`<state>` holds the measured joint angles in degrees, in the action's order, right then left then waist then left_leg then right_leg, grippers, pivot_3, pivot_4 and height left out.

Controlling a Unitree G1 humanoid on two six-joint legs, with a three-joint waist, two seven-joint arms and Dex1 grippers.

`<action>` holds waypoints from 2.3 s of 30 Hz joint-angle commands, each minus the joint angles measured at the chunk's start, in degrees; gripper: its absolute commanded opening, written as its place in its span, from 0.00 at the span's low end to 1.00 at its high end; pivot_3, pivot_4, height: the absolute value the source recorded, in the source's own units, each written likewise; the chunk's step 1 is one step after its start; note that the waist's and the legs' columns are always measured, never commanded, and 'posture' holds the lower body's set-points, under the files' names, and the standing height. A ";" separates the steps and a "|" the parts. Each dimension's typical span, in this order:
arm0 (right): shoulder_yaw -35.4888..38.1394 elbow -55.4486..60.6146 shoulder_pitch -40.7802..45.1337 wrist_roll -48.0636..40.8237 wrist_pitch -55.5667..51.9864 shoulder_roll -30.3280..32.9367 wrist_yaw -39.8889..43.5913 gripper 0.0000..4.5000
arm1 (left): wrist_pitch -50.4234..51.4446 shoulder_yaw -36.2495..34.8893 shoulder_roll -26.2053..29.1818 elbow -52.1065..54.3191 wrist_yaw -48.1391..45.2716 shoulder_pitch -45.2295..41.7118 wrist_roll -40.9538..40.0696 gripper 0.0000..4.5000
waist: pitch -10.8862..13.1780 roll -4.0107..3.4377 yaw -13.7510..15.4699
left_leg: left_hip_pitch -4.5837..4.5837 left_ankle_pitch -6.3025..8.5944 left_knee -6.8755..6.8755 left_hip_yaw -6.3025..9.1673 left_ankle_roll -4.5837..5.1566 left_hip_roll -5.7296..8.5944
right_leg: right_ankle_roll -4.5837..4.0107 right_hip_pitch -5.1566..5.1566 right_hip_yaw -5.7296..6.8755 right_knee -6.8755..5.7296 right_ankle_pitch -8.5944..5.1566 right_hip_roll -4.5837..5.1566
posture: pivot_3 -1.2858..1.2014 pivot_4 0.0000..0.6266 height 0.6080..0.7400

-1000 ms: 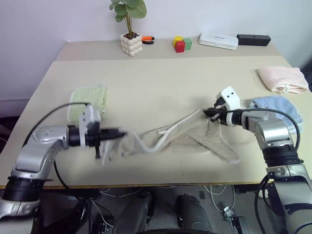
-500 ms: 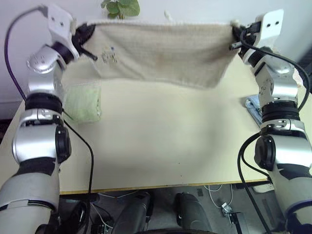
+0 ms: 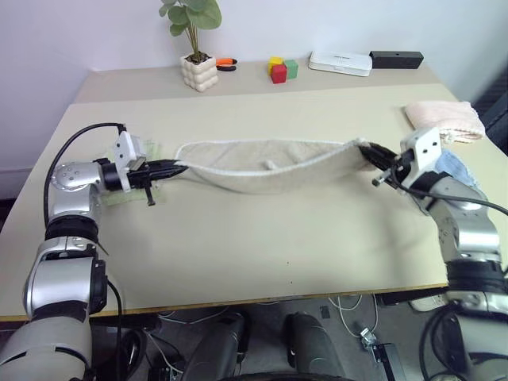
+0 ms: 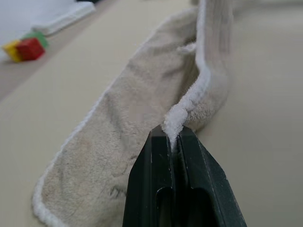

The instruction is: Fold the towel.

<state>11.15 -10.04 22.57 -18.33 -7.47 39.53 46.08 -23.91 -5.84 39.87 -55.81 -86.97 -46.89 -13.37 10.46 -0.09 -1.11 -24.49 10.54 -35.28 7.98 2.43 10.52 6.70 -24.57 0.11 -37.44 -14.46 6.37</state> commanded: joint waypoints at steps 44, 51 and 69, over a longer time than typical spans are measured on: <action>-2.69 -15.05 9.65 9.08 7.97 0.26 -3.57 0.01 | 2.06 4.71 -3.35 -10.81 19.12 -7.27 7.31 0.00 | -0.05 0.00 0.36 | 0.06 -0.04 0.03 -0.02 -0.09 -0.05 | -0.05 0.10 0.03 0.16 0.04 0.01 | 0.52 0.24 1.00; -4.00 -17.69 10.69 11.02 9.28 -0.32 -4.69 0.01 | 2.17 4.97 -4.15 -12.30 19.71 -7.09 9.71 0.00 | -0.05 0.00 0.35 | 0.06 -0.07 0.02 -0.02 -0.12 -0.05 | -0.05 0.10 0.03 0.14 0.04 -0.02 | 0.52 0.24 1.00; -2.67 -21.83 14.46 12.87 7.82 -0.26 -9.46 0.76 | 10.12 0.76 -5.00 -10.18 15.94 -8.57 5.94 0.77 | -0.06 0.01 0.23 | 0.06 -0.08 -0.05 -0.02 -0.13 -0.05 | -0.04 0.11 0.03 0.09 0.04 -0.03 | 0.52 0.24 1.00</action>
<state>6.67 -32.12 34.70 -5.65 -0.26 38.05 38.28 -15.34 -3.06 34.15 -68.36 -69.44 -53.79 -4.84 10.40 -0.09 -0.87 -24.43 10.46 -35.33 7.96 2.31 10.47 6.66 -24.46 0.14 -37.35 -14.42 6.33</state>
